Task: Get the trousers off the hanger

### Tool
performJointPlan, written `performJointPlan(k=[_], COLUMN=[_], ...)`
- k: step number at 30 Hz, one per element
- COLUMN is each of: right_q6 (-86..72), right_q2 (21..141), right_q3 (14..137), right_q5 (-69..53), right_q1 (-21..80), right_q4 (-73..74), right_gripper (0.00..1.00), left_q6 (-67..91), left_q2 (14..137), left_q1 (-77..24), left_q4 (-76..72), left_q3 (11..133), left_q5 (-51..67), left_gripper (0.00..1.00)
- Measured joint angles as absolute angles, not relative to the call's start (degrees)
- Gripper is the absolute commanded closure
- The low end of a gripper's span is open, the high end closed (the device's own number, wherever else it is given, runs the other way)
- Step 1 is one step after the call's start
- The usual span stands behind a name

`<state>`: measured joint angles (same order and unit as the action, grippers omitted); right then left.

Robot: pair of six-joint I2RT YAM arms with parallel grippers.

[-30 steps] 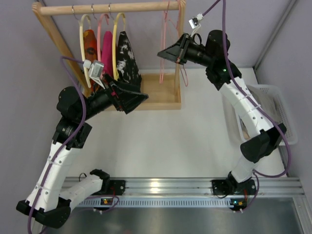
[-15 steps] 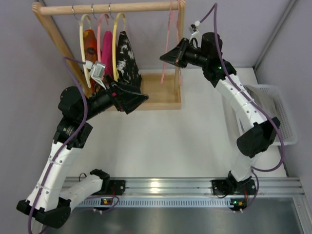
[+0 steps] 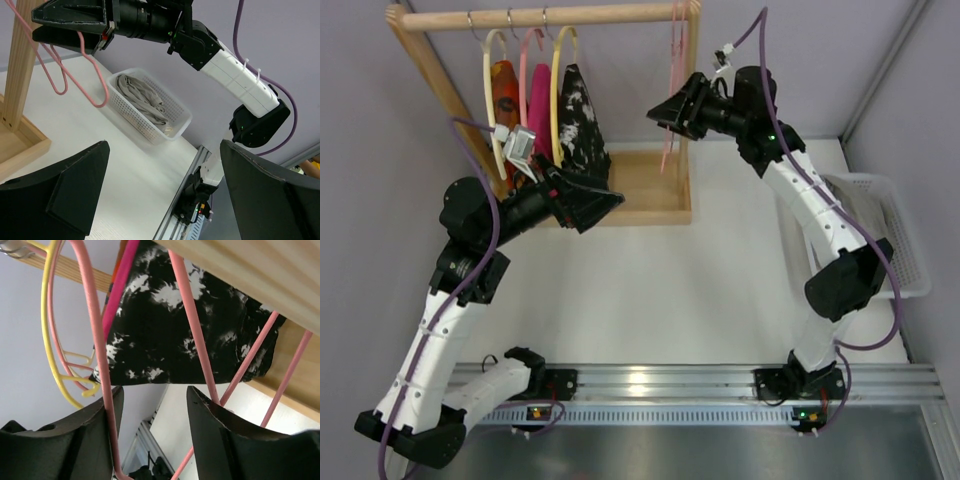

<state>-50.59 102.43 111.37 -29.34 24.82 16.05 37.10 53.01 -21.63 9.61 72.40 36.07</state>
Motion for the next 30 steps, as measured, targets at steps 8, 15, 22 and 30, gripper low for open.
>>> performJointPlan(k=[8, 15, 22, 30], right_q6=[-48.62, -46.46, -42.65, -33.93], right_q2=[97.78, 88.58, 82.43, 72.90], right_q3=[104.47, 98.24, 95.20, 86.26], right_q5=[-27.92, -24.84, -23.94, -19.33], right_q1=[25.47, 26.50, 27.00, 27.14], right_q4=[17.04, 18.59, 19.18, 22.85], right_gripper=[0.15, 0.05, 0.01, 0.01], left_q6=[35.88, 34.35, 30.76, 19.79], left_q2=[52.97, 51.44, 51.51, 55.96], left_q1=[-21.41, -20.99, -19.94, -19.25], left_q4=[10.81, 12.51, 18.35, 34.00], left_q3=[70.52, 68.58, 68.60, 71.70], left_q5=[35.31, 34.76, 34.52, 33.30], left_gripper=[0.02, 0.02, 0.02, 0.02])
